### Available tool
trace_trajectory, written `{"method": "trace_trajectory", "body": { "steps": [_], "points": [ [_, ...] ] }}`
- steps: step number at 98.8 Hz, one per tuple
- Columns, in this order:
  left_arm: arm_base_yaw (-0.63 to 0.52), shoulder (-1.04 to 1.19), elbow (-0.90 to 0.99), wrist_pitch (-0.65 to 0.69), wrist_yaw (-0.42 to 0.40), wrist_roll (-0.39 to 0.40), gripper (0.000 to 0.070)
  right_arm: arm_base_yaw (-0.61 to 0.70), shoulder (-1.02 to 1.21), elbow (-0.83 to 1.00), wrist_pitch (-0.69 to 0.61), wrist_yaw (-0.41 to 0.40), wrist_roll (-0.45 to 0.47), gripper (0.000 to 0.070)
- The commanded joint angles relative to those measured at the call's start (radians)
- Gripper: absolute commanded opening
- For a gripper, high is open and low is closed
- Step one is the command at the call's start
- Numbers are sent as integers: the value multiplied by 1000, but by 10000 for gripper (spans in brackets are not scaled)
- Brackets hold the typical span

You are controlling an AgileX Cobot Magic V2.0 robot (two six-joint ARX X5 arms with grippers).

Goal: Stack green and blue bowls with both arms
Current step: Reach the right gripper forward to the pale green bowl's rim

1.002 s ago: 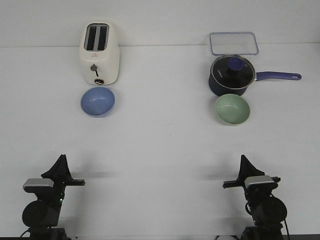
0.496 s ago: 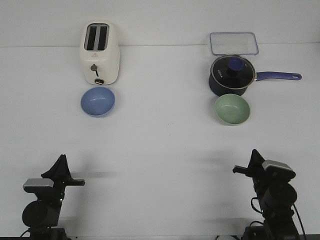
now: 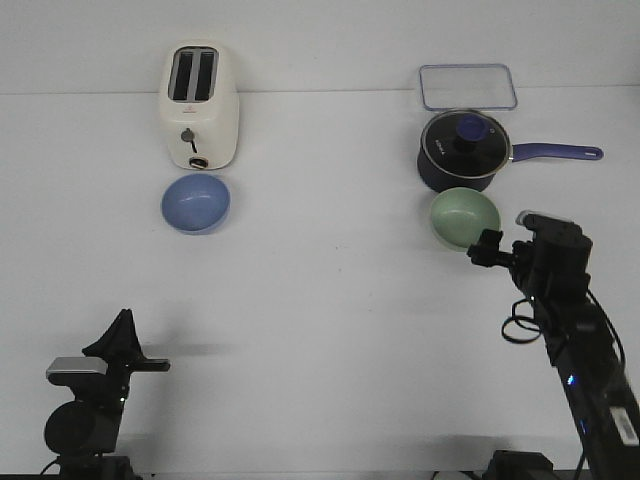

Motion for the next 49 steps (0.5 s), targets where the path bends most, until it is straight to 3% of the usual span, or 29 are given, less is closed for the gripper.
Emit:
{"method": "trace_trajectory", "body": {
  "steps": [1,37,41,49],
  "points": [
    [2,-2,-20,12,3,1,15,-14,111,63,6,-15,-22,538],
    [2,-2,-20,12,3,1,15,-49,501,286,-6,-24,-48,529],
    [2,-2,-20,12,3,1,15,-50,527,298,-6,-36,-52,492],
    [2,-2,-20,12,3,1,15,-50,564,312,-8,-57,-54,332]
  ]
}}
